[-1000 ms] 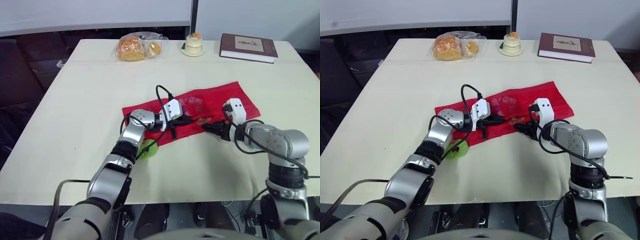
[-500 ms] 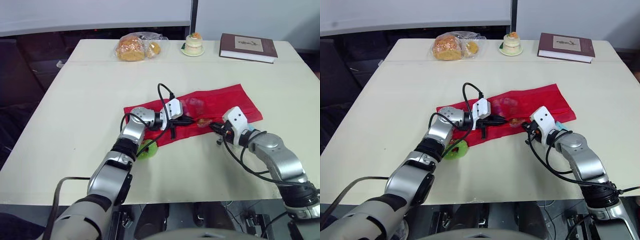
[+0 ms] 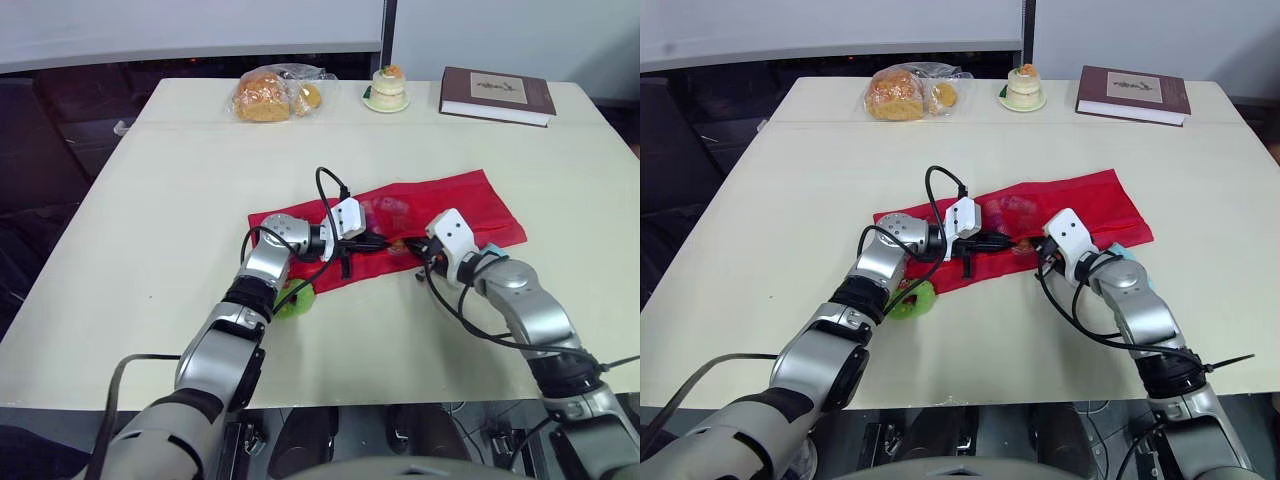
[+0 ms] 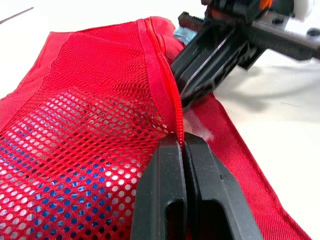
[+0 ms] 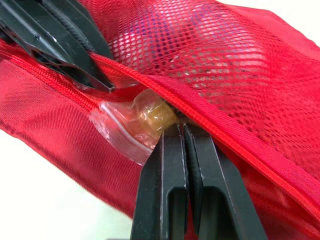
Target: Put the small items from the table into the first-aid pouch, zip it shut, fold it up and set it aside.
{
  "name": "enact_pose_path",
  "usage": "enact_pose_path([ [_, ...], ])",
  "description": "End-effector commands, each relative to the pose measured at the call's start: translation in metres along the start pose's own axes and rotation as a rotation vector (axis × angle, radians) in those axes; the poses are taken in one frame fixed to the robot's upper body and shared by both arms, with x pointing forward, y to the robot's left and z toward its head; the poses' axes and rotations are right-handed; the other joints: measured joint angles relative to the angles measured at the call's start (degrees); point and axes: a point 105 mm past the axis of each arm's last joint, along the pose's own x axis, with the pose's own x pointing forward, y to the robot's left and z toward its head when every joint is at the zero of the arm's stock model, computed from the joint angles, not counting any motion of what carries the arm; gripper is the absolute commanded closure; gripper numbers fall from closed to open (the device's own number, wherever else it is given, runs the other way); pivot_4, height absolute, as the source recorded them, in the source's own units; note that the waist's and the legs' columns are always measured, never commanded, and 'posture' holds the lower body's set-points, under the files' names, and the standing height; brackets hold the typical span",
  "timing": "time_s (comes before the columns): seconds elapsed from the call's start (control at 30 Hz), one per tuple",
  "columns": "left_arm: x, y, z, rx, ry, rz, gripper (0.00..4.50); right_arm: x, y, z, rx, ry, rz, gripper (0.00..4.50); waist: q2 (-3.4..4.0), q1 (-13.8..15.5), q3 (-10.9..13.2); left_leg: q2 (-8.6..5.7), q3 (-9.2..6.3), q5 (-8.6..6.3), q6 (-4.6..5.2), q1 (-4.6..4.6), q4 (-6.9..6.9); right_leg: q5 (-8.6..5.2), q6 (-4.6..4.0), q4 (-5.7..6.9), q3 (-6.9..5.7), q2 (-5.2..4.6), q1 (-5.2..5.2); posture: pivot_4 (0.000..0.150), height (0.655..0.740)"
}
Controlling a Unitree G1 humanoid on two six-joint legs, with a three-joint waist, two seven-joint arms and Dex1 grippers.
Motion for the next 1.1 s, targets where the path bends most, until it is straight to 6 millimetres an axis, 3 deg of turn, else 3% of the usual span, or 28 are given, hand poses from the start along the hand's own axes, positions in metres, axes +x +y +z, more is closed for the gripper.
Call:
enact_pose_path([
  [0.03, 0.001, 0.001, 0.012, 0.031, -0.043, -0.011, 4.5, 0.006, 0.006, 0.018, -0.041, -0.059, 0.025, 4.38, 0.0, 0.03, 0.0, 0.0, -0.01, 0.0, 0.0, 0.0, 0.0, 0.0, 0.0, 0.0, 0.0, 0.0, 0.0, 0.15, 0.7289],
  [0.43, 0.003, -0.003, 0.013, 0.027, -0.052, -0.024, 4.5, 0.034, 0.009, 0.03, -0.038, -0.111, 0.018, 4.38, 0.0, -0.08, 0.0, 0.0, 0.0, 0.0, -0.01, 0.01, 0.0, 0.0, 0.0, 0.02, 0.0, 0.0, 0.0, 0.15, 0.7289],
  [0.67, 0.003, -0.004, 0.013, 0.023, -0.054, -0.029, 4.5, 0.038, 0.004, 0.034, -0.013, -0.177, -0.025, 4.38, 0.0, -0.1, 0.0, 0.0, 0.0, 0.01, -0.01, 0.01, 0.0, 0.0, -0.01, 0.04, 0.01, 0.0, -0.01, 0.15, 0.7289],
  [0.9, 0.0, 0.0, 0.01, 0.026, -0.036, -0.013, 4.5, 0.016, 0.004, 0.03, -0.005, -0.191, -0.016, 4.38, 0.0, 0.03, 0.0, 0.0, -0.01, 0.01, -0.01, 0.0, 0.0, 0.0, -0.01, 0.03, 0.01, -0.01, -0.01, 0.15, 0.7289],
  [1.1, -0.01, 0.006, 0.002, 0.037, 0.011, 0.016, 4.5, -0.028, 0.006, 0.032, -0.047, -0.239, -0.001, 4.38, 0.0, 0.02, 0.0, -0.01, -0.01, 0.0, -0.01, 0.01, 0.0, 0.0, 0.0, 0.04, 0.01, -0.01, 0.0, 0.15, 0.7289],
])
